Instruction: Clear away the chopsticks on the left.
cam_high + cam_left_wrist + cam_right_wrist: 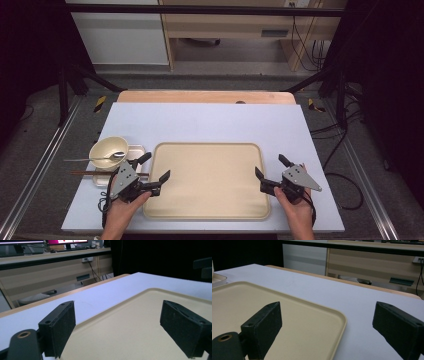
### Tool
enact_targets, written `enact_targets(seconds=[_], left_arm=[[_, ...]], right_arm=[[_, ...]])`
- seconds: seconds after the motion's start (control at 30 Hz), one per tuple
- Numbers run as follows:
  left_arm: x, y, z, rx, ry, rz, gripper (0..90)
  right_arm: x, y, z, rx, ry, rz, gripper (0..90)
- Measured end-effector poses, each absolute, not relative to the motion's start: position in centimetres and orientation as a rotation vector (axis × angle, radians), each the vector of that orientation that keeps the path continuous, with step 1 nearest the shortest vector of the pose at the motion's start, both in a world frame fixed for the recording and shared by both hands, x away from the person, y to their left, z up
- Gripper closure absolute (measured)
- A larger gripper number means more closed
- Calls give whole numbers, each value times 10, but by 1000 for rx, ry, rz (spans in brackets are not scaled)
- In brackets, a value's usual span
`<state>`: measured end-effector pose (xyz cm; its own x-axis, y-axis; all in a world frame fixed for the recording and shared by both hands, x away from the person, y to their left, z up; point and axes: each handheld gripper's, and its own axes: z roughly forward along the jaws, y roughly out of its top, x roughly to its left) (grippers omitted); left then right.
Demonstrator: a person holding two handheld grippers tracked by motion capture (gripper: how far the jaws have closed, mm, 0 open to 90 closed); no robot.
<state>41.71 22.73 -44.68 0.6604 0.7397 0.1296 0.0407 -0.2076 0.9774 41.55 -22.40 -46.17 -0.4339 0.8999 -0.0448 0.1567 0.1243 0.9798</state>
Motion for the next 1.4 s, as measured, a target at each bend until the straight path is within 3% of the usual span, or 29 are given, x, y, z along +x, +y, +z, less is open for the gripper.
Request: enact_targets(seconds=[0.4, 0.6, 0.8, 0.97, 1.13, 1.4], left_arm=[[413, 232, -422, 1816, 553, 814, 139], [409, 257, -390, 1973, 499, 909, 147], [401, 280, -380, 2064, 500, 955, 149], [399, 308, -377, 2097, 544, 1027, 186], [394, 331, -370, 2077, 569, 1050, 281], [373, 362, -369, 2221, 541, 1094, 404]], right_arm=[[412, -231, -460, 1047, 1687, 1361, 90], [412, -235, -458, 1089, 1694, 1349, 74], [412, -233, -456, 1112, 1739, 1351, 92], [413, -232, -458, 1128, 1745, 1350, 104], [413, -234, -458, 1141, 1751, 1346, 112], [413, -238, -458, 1169, 1737, 1350, 115]])
